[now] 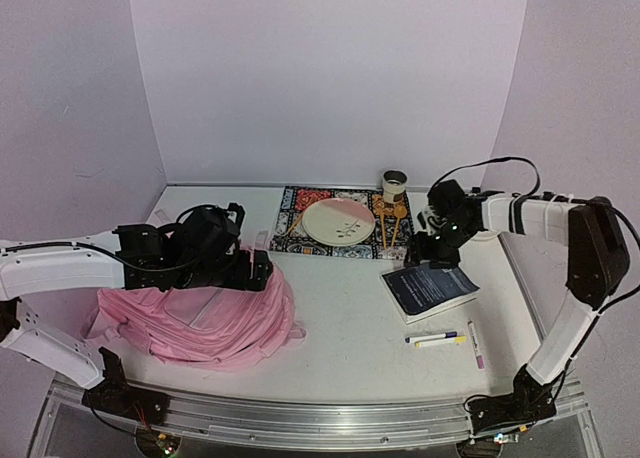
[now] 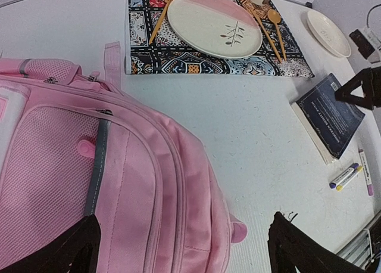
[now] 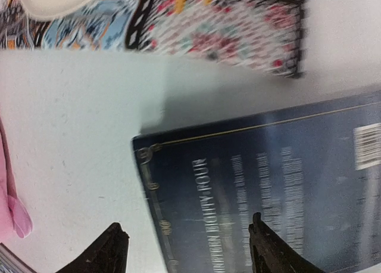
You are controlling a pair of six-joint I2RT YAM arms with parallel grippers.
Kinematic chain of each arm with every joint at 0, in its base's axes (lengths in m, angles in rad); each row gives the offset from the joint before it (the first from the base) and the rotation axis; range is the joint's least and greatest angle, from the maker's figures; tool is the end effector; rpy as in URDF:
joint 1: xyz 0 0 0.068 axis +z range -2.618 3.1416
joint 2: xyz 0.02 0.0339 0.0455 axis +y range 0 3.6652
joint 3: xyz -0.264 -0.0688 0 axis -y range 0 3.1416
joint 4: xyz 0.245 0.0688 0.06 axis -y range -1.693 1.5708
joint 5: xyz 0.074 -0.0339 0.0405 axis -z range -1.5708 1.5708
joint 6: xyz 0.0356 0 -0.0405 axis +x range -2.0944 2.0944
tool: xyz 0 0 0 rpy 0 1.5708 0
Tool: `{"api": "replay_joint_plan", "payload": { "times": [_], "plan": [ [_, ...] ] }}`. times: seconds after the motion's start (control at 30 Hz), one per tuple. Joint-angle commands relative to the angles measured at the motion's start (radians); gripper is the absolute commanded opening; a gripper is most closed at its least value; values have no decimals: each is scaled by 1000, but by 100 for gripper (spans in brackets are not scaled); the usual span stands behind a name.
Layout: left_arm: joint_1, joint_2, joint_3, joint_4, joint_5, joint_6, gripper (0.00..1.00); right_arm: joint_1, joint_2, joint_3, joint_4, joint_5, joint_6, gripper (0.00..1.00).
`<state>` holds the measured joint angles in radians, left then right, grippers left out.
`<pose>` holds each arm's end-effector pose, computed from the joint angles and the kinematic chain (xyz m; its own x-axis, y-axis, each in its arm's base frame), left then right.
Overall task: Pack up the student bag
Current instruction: Move the book to the center of the board.
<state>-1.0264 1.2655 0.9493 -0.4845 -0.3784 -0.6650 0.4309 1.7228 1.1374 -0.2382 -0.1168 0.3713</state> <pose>0.1494 -0.2213 0.2693 -0.7009 0.0505 -0.7115 0.2913 0.9308 -0.2209 0.3359 0.1590 0.2089 -0.7977 0.0299 -0.6023 -0.2118 0.9213 0.3262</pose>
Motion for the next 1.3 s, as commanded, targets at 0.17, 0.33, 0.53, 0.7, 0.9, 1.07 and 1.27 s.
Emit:
{"api": "replay_joint_plan", "payload": {
  "times": [0.17, 0.33, 0.53, 0.7, 0.9, 1.07, 1.27],
  "plan": [
    [5, 25, 48, 52, 46, -26, 99, -280, -18, -59, -31, -25, -154, 78],
    [5, 28, 48, 51, 74, -31, 99, -338, 9, -89, 13, -27, -142, 84],
    [5, 61, 56, 51, 118, -26, 99, -354, 59, -116, 26, -47, -140, 87],
    [4, 97, 81, 53, 144, -24, 99, -353, 28, -212, 75, -144, -105, 87],
    [0, 156, 115, 58, 171, -21, 99, -286, -94, -379, 188, -278, -5, 85],
    [-20, 212, 156, 62, 180, -13, 99, -157, -204, -484, 329, -301, 168, 80],
    [-50, 270, 197, 65, 175, -14, 98, 8, -256, -522, 443, -244, 340, 75]
  ]
}}
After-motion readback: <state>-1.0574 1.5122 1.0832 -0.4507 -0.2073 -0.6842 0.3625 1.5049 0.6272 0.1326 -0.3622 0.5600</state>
